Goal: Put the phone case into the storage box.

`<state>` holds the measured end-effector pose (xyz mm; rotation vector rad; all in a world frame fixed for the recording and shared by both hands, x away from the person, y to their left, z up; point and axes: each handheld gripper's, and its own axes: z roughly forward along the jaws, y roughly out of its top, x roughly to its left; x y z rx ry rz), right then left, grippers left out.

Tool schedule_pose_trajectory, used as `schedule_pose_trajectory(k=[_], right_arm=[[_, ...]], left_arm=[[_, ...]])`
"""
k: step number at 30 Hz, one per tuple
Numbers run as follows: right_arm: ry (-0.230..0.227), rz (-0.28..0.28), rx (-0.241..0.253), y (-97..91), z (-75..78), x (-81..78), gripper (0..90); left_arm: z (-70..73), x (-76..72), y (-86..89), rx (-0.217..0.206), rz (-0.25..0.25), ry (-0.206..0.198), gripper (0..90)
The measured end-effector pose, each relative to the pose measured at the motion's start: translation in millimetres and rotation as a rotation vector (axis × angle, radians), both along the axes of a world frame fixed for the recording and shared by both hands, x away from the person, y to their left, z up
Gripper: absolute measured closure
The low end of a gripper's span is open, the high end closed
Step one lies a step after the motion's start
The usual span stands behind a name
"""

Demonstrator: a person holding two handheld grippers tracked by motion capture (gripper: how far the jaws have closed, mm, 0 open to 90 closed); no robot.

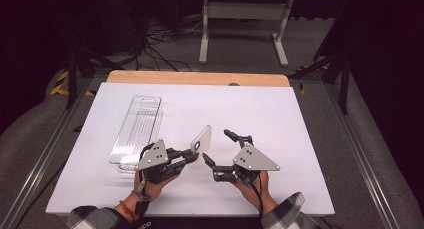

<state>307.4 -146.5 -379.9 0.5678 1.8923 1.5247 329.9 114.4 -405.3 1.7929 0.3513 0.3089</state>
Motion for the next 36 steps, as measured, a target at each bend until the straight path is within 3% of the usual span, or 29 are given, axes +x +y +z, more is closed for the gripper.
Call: schedule_pose_trajectory(k=[12,24,36], right_arm=[[0.015,-0.027,-0.100,-21.3,-14.3,-7.0,12.7],[0.038,-0.075,-0.129,-47.8,-21.7,-9.0,13.2],[0.047,-0.091,-0.144,-52.7,-26.8,-7.5,12.9]], left_arm=[[10.5,-3.1,16.4,0.014,0.013,-0.035,82.3],[22.7,-2.0,44.9,0.017,0.053,-0.068,82.3],[36.2,-1.6,82.0,-0.007,0.133,-0.100,82.3]])
